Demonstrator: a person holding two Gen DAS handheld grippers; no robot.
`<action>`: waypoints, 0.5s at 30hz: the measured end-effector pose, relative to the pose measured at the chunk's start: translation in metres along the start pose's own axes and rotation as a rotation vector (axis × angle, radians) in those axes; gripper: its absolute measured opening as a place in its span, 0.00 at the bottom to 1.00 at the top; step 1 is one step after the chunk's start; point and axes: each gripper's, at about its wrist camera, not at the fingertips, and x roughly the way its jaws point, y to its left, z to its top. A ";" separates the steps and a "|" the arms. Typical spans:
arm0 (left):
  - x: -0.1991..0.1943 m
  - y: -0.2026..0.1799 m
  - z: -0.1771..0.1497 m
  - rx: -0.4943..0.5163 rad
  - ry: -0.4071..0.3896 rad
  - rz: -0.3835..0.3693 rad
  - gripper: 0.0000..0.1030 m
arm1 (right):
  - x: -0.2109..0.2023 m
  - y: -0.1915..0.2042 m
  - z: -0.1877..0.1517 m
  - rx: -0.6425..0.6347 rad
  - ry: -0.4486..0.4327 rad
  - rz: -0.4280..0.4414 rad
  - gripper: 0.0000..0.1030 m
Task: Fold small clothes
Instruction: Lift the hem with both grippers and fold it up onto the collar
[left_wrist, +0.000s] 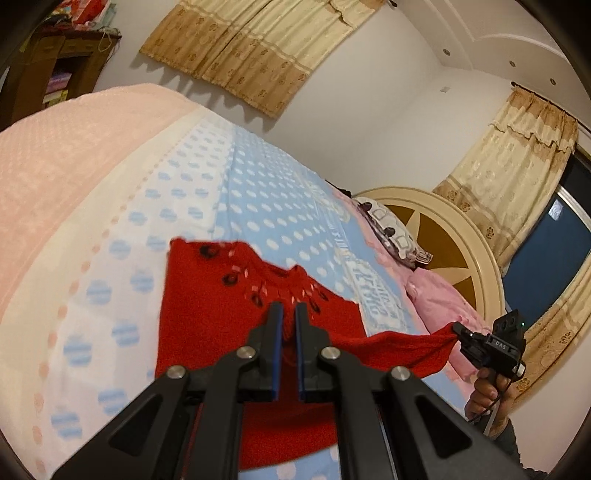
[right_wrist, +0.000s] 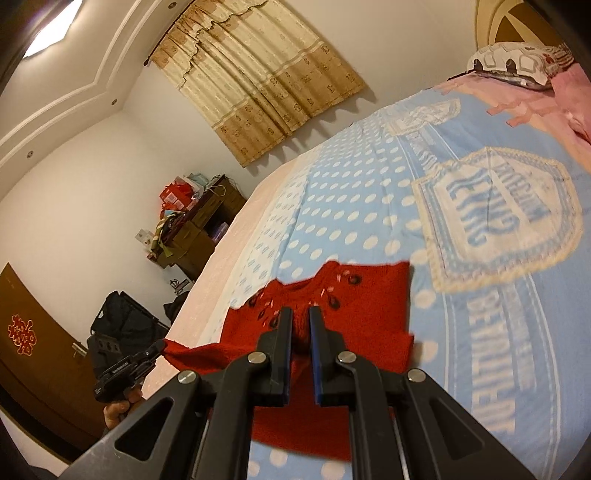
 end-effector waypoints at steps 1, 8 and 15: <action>0.005 0.000 0.004 0.005 0.001 0.008 0.06 | 0.005 -0.001 0.004 0.000 0.001 -0.003 0.08; 0.037 0.016 0.037 -0.014 -0.008 0.038 0.06 | 0.048 -0.009 0.037 -0.002 0.012 -0.043 0.08; 0.075 0.037 0.053 -0.001 0.015 0.116 0.06 | 0.104 -0.031 0.062 0.013 0.049 -0.090 0.08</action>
